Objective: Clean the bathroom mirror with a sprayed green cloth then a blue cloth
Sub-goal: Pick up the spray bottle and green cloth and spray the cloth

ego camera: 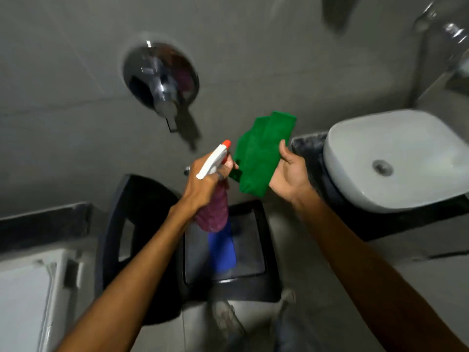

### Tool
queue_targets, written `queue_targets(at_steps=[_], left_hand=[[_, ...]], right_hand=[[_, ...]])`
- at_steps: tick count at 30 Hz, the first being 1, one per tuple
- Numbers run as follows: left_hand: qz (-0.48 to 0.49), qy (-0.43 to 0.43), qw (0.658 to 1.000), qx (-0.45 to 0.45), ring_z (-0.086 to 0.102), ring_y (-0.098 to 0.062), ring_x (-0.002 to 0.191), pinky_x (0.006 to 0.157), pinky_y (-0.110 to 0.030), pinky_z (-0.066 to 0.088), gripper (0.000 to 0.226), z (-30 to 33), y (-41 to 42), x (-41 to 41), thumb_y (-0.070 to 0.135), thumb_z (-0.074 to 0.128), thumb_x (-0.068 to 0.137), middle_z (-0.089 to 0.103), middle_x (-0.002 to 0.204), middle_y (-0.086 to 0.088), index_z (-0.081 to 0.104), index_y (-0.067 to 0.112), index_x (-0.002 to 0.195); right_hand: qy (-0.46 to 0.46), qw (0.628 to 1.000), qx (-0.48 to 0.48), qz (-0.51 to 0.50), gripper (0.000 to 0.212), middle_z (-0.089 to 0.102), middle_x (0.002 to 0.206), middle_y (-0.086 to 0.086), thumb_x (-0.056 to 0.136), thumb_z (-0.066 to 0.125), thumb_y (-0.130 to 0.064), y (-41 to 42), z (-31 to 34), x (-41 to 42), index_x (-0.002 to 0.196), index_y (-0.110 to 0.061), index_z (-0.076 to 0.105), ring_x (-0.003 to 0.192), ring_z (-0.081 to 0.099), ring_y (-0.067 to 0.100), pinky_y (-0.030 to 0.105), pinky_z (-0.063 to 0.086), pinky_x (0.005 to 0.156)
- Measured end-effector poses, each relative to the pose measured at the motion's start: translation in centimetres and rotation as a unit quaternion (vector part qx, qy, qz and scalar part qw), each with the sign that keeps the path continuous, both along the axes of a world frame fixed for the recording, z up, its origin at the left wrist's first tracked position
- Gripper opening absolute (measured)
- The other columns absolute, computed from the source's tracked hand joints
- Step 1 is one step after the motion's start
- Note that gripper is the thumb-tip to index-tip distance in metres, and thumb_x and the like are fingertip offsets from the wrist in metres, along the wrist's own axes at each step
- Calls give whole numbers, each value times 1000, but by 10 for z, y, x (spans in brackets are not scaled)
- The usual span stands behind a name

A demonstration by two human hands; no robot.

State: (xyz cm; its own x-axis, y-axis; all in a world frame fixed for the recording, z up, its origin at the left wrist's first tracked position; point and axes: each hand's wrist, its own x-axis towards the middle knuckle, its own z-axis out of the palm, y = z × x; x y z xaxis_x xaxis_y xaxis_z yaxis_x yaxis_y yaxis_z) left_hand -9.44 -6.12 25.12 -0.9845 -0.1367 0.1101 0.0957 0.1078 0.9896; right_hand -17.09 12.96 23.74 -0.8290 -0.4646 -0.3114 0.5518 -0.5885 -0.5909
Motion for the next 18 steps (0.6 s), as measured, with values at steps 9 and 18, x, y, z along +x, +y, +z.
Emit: queue_targets(at_steps=[9, 18], left_hand=[[-21, 81, 992, -91, 78, -25, 68, 68, -57, 64, 39, 140, 4, -33, 51, 51, 101, 83, 91, -7, 82, 32, 86], [-87, 76, 993, -38, 69, -33, 49, 51, -37, 58, 32, 175, 6, -33, 60, 55, 96, 79, 80, -13, 68, 56, 125]], right_hand=[[133, 991, -19, -26, 68, 37, 160, 18, 99, 41, -42, 13, 165, -22, 156, -7, 31, 147, 37, 37, 55, 32, 117], [188, 981, -33, -33, 60, 53, 150, 15, 104, 35, -42, 29, 214, -37, 153, -8, 38, 134, 55, 33, 53, 45, 103]])
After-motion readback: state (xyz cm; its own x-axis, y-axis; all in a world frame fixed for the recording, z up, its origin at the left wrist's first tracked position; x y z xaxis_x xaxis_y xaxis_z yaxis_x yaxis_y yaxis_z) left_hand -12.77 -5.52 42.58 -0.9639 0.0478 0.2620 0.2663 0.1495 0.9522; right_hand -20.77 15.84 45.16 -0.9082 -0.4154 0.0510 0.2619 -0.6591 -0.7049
